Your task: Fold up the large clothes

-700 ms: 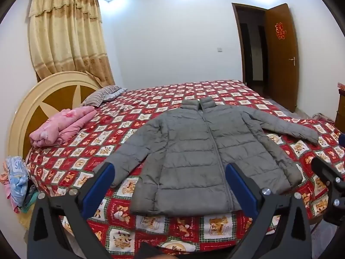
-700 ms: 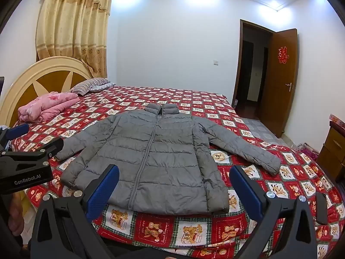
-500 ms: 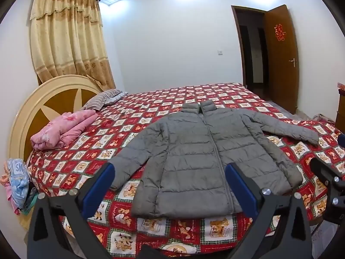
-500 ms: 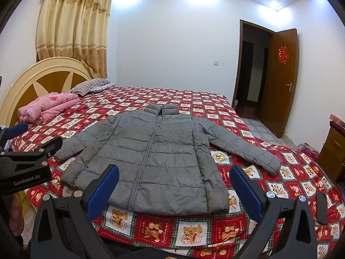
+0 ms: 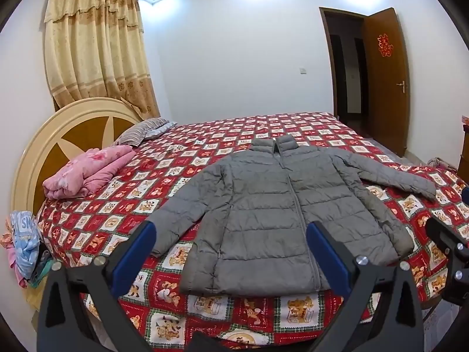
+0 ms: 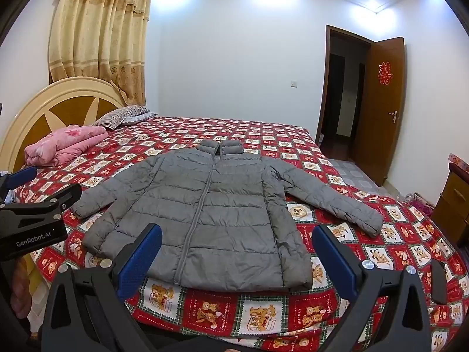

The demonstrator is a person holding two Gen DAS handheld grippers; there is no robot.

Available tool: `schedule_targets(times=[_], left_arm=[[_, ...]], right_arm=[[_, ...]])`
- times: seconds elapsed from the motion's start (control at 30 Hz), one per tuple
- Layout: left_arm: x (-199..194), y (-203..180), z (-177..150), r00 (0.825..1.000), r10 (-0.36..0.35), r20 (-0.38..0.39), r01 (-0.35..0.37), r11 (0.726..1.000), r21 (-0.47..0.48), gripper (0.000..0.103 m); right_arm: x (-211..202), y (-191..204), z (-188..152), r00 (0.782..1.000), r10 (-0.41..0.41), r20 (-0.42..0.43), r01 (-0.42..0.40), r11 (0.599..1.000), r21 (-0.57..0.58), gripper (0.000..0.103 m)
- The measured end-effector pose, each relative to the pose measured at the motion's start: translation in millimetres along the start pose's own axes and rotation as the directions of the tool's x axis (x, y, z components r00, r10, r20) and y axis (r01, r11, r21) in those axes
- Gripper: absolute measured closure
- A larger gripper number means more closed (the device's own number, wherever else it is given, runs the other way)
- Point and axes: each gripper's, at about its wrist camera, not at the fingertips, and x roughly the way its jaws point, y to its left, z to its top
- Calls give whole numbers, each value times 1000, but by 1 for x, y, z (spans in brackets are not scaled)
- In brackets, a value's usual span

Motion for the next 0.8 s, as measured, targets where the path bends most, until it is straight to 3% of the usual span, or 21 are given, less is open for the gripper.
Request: schedule_targets(times=[0.8], left_arm=[[5,12,4,1000,19,-3,-19,999,-38,0]], right_arm=[[2,0,-2,1000,8,-10,-8,1000,4,1]])
